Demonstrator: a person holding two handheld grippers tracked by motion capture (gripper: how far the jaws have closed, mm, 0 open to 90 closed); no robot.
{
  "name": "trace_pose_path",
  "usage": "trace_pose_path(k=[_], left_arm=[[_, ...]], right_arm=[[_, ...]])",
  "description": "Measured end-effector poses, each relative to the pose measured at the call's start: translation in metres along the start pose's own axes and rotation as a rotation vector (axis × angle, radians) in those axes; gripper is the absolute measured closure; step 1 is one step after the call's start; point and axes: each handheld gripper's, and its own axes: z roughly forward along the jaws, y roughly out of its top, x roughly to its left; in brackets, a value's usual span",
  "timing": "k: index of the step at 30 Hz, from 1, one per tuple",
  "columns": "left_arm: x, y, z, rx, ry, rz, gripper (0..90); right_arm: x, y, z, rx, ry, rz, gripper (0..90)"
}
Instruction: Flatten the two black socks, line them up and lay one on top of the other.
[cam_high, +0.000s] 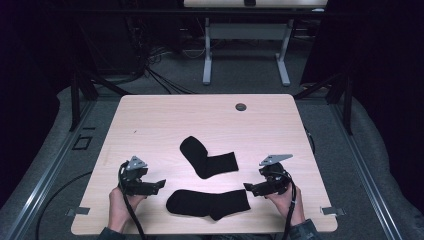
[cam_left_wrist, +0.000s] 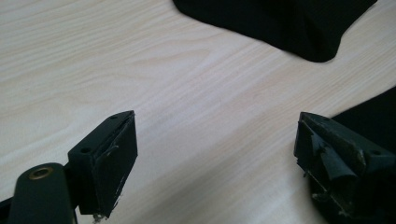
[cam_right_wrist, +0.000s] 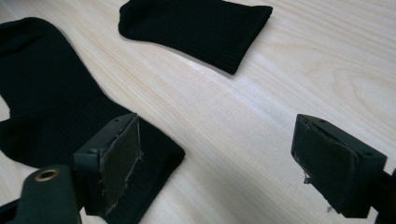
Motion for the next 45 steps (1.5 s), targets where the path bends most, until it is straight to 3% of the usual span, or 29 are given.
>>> trace_pose_path(k=[20, 23, 25, 27, 28, 30, 32, 36, 41, 44, 45], left_arm=[[0.022, 0.054, 0.023, 0.040, -0.008, 0.051, 9.4], [0.025, 0.064, 0.029, 0.043, -0.024, 0.039, 8.0], [0.026, 0.071, 0.035, 0.050, -0.012, 0.050, 8.1], [0.028, 0.079, 0.041, 0.066, -0.029, 0.054, 8.1], [0.028, 0.081, 0.044, 0.060, -0.011, 0.062, 8.3], [0.030, 0.087, 0.050, 0.080, -0.032, 0.062, 8.6], [0.031, 0.092, 0.056, 0.082, -0.040, 0.066, 11.0], [0.033, 0.101, 0.071, 0.108, -0.040, 0.072, 14.9], [0.038, 0.112, 0.088, 0.123, -0.030, 0.067, 20.1], [0.040, 0.117, 0.098, 0.137, -0.015, 0.067, 25.5], [0.040, 0.118, 0.101, 0.146, -0.015, 0.064, 26.1]], right_arm=[[-0.008, 0.045, 0.017, 0.044, 0.002, -0.056, 15.0], [-0.009, 0.051, 0.021, 0.057, -0.008, -0.053, 15.1], [-0.010, 0.055, 0.024, 0.064, -0.009, -0.057, 15.7], [-0.012, 0.059, 0.028, 0.073, -0.008, -0.055, 16.3], [-0.013, 0.060, 0.030, 0.069, -0.003, -0.051, 16.4], [-0.016, 0.063, 0.034, 0.080, 0.011, -0.042, 16.5], [-0.018, 0.065, 0.038, 0.079, 0.035, -0.021, 16.2], [-0.022, 0.069, 0.047, 0.098, 0.038, -0.011, 18.1], [-0.026, 0.074, 0.061, 0.148, 0.008, -0.007, 24.8], [-0.027, 0.074, 0.070, 0.171, -0.001, 0.020, 28.0], [-0.029, 0.075, 0.072, 0.191, -0.011, 0.002, 28.5]])
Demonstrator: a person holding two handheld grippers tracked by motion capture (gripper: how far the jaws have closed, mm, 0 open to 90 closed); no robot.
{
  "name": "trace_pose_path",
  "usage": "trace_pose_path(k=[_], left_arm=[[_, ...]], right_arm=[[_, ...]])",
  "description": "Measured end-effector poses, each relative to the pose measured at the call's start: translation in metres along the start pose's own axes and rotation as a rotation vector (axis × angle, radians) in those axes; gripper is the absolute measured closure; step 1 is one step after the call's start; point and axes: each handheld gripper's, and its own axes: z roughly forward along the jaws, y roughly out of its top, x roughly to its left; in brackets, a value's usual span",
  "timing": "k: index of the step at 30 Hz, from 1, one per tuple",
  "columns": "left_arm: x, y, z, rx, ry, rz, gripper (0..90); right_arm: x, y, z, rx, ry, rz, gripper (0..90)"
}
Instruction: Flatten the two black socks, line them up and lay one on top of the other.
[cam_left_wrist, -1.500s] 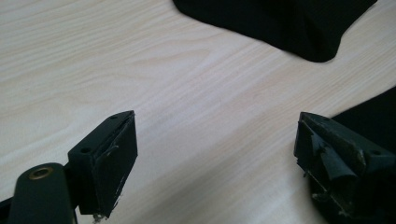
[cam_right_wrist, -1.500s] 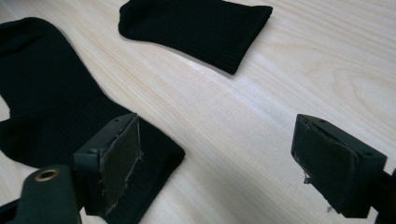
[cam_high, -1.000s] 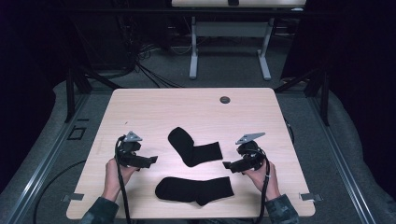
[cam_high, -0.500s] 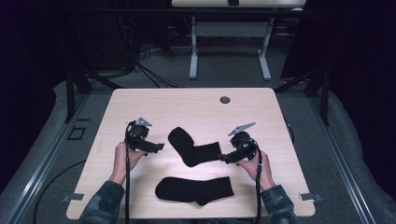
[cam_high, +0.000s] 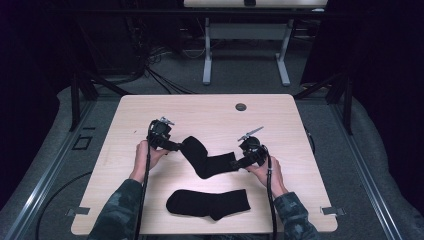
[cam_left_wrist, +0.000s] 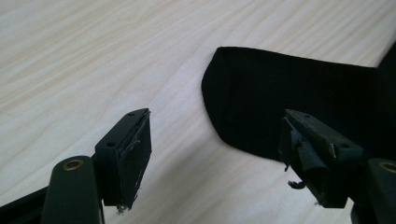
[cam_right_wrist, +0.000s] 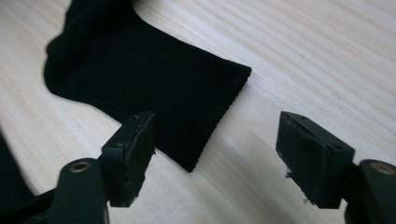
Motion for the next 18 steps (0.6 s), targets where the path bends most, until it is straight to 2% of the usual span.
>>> trace_pose_path(k=[4, 6, 9, 11, 12, 13, 18], left_arm=[[0.000, 0.006, 0.010, 0.006, 0.017, 0.015, 32.9], [0.000, 0.007, 0.017, 0.030, 0.014, 0.016, 34.6], [-0.001, 0.006, 0.027, 0.053, 0.046, 0.032, 38.6], [-0.003, 0.006, 0.032, 0.069, 0.042, 0.038, 43.9], [-0.004, 0.006, 0.034, 0.064, 0.037, 0.041, 46.3], [-0.004, 0.006, 0.034, 0.058, 0.029, 0.037, 48.8], [-0.012, 0.009, 0.034, 0.075, 0.037, 0.092, 63.0]], right_arm=[[-0.001, 0.002, 0.007, -0.026, 0.001, 0.024, 35.4], [-0.001, 0.003, 0.008, -0.010, 0.002, 0.017, 38.1], [0.001, 0.004, 0.011, -0.015, 0.000, 0.011, 40.5], [0.002, 0.005, 0.012, -0.003, -0.004, -0.002, 42.0], [0.003, 0.005, 0.014, -0.012, -0.001, 0.002, 43.2], [0.003, 0.005, 0.014, 0.001, -0.005, -0.006, 44.3], [0.004, 0.006, 0.018, 0.007, -0.004, -0.008, 50.7]])
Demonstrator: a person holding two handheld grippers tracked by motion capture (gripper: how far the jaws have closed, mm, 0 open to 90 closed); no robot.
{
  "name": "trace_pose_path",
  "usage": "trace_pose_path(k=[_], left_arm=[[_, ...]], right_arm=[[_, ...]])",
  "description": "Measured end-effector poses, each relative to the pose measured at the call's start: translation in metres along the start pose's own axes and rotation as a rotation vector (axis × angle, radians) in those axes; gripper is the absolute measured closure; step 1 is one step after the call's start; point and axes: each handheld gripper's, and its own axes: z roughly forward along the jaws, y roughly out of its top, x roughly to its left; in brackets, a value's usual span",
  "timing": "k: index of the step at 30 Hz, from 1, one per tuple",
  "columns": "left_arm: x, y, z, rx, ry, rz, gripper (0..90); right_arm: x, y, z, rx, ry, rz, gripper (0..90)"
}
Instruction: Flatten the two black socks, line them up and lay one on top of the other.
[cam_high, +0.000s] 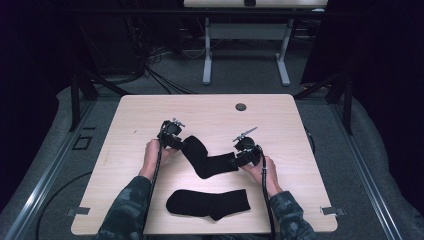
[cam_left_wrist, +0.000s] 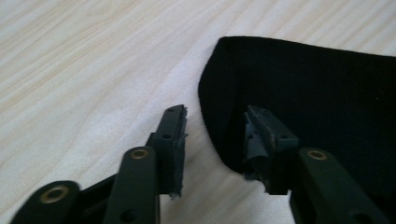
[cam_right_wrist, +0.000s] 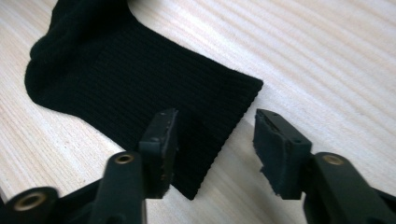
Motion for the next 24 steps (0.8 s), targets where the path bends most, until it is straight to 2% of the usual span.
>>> trace_pose_path(k=[2, 3, 7, 8, 11, 13, 15, 18, 21, 24], left_arm=[[-0.003, 0.001, 0.000, 0.004, 0.001, 0.017, 67.1], [-0.004, 0.001, 0.000, 0.005, 0.004, 0.024, 68.9], [-0.005, 0.002, -0.001, 0.013, -0.011, 0.030, 75.7], [-0.007, 0.002, -0.001, 0.018, -0.007, 0.038, 78.4], [-0.013, 0.003, 0.000, 0.024, 0.012, 0.072, 85.5], [-0.016, 0.002, -0.001, 0.025, 0.029, 0.076, 86.6], [-0.018, -0.001, -0.002, 0.011, 0.047, 0.069, 87.1], [-0.019, -0.009, -0.006, -0.009, 0.067, 0.052, 87.6], [-0.017, -0.017, -0.017, -0.038, 0.043, 0.016, 87.8], [-0.016, -0.024, -0.034, -0.083, 0.023, -0.019, 87.9]], right_arm=[[0.001, 0.000, 0.003, -0.002, 0.013, 0.009, 55.0], [0.001, 0.000, 0.003, 0.001, 0.002, 0.004, 56.3], [0.004, 0.001, 0.002, 0.018, -0.013, -0.041, 65.8], [0.006, 0.000, 0.004, -0.001, -0.007, -0.028, 69.2], [0.007, 0.000, 0.003, 0.006, -0.015, -0.041, 76.9], [0.007, -0.001, 0.004, 0.000, 0.010, -0.035, 81.0], [0.008, -0.003, 0.004, -0.019, 0.011, -0.027, 82.7], [0.009, -0.007, 0.002, -0.032, -0.002, -0.043, 83.7], [0.008, -0.010, -0.003, -0.062, -0.004, -0.029, 83.8], [0.007, -0.013, -0.017, -0.099, -0.013, -0.035, 83.8]])
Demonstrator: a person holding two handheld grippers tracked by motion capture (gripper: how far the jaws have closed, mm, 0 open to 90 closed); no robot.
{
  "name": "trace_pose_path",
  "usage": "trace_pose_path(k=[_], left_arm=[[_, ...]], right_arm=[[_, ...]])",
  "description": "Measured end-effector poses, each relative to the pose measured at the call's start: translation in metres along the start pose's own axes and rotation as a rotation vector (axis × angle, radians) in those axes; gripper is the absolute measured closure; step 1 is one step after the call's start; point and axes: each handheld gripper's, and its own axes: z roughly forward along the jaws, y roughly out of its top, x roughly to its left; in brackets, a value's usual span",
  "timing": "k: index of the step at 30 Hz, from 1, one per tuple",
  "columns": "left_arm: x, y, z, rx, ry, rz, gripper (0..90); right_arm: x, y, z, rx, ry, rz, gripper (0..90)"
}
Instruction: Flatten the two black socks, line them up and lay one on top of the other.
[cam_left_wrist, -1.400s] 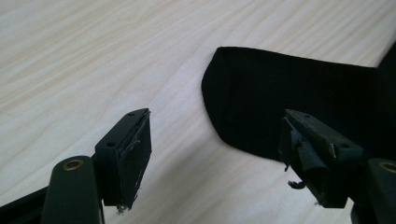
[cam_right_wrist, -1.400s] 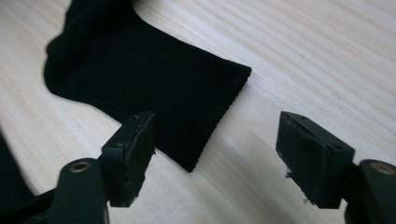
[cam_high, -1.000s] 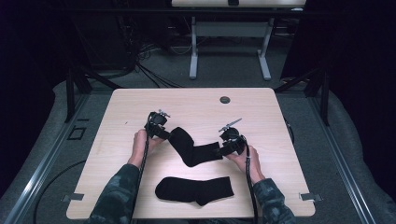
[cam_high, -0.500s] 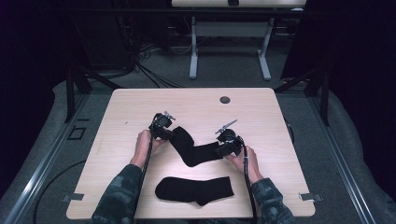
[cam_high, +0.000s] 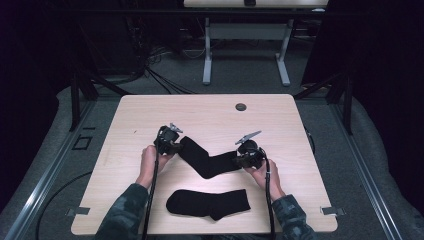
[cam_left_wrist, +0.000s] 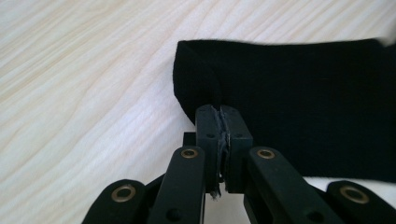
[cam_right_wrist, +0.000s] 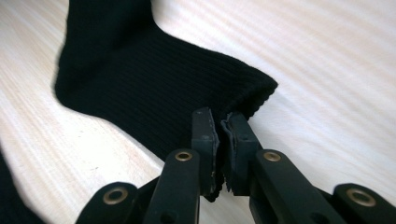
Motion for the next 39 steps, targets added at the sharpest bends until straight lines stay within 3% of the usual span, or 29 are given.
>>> trace_pose_path(k=[8, 11, 15, 21, 28, 32, 39], left_arm=[[-0.012, -0.021, -0.047, -0.084, -0.017, -0.065, 87.2], [-0.018, -0.031, -0.055, -0.104, -0.031, -0.080, 87.0], [-0.029, -0.045, -0.061, -0.115, -0.033, -0.066, 86.9], [-0.041, -0.063, -0.062, -0.114, -0.043, -0.058, 86.8], [-0.046, -0.080, -0.050, -0.082, -0.054, -0.069, 87.9], [-0.047, -0.085, -0.044, -0.068, -0.050, -0.076, 88.0], [-0.044, -0.089, -0.038, -0.036, -0.049, -0.091, 86.4]], right_arm=[[0.005, -0.002, -0.036, -0.041, -0.010, -0.028, 83.5], [0.009, -0.003, -0.047, -0.052, -0.005, -0.040, 83.4], [0.012, -0.005, -0.055, -0.037, -0.007, -0.069, 83.3], [0.016, -0.010, -0.057, -0.013, -0.001, -0.080, 82.9], [0.014, -0.019, -0.048, 0.060, 0.031, -0.080, 82.5], [0.014, -0.024, -0.040, 0.081, 0.053, -0.072, 82.1], [0.014, -0.025, -0.024, 0.111, 0.042, -0.078, 80.0]])
